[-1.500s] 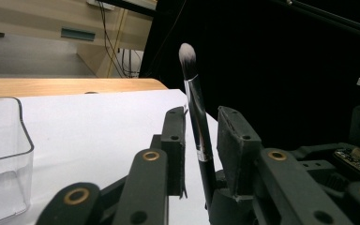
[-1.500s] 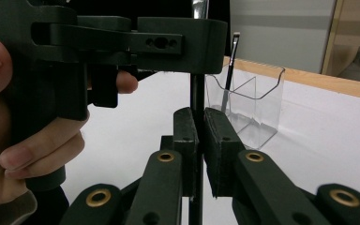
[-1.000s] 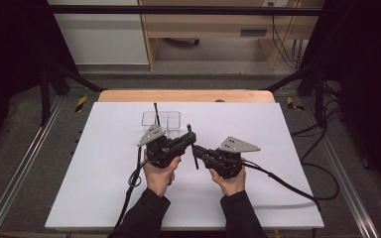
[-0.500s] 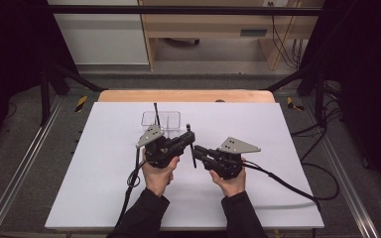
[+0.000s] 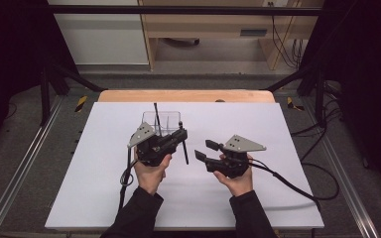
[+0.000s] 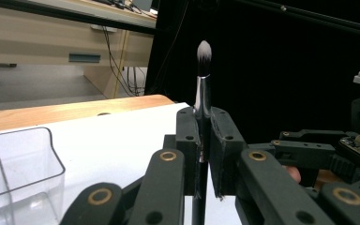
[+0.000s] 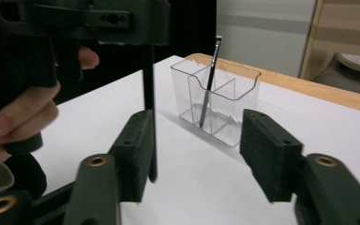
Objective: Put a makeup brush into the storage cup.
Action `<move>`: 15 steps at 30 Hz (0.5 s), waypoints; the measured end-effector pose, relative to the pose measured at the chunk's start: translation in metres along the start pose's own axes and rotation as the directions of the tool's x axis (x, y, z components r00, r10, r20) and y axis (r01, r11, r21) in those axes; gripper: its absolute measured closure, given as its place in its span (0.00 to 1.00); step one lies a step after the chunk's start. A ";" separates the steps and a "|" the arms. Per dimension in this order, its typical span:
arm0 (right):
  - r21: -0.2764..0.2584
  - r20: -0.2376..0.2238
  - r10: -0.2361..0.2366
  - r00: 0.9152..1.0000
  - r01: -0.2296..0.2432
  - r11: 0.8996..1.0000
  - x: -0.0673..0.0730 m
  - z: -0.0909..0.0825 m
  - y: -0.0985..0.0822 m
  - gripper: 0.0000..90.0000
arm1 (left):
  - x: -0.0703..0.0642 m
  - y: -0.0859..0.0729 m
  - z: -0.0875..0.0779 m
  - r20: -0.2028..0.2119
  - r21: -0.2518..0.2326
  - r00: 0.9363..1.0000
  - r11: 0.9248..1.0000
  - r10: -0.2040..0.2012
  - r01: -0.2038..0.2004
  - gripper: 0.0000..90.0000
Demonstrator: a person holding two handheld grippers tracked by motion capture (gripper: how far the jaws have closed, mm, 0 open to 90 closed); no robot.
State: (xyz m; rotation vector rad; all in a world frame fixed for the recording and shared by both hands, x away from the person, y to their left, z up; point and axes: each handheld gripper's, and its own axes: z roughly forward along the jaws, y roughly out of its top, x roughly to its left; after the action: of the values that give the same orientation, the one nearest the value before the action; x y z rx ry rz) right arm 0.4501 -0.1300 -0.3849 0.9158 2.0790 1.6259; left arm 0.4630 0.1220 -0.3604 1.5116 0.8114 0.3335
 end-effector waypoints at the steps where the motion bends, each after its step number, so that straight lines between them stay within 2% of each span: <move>1: 0.002 0.010 0.000 1.000 -0.001 1.000 -0.001 -0.001 0.000 0.44 | 0.001 0.001 -0.001 0.001 -0.001 1.000 1.000 0.003 -0.003 0.92; 7: -0.002 0.088 0.002 0.996 -0.002 1.000 -0.008 -0.008 -0.003 0.32 | 0.004 0.007 -0.008 -0.006 -0.007 1.000 1.000 0.018 -0.018 0.92; 15: 0.022 0.128 0.038 0.991 -0.041 0.999 -0.019 -0.019 -0.011 0.21 | 0.009 0.013 -0.016 -0.020 -0.001 0.999 0.999 0.037 -0.037 0.92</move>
State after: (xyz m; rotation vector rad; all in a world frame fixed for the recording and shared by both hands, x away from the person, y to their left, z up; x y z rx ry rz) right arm 0.4490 -0.1575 -0.3924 1.0464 2.0103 1.5224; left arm 0.4625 0.1409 -0.3486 1.5252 0.7996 0.3777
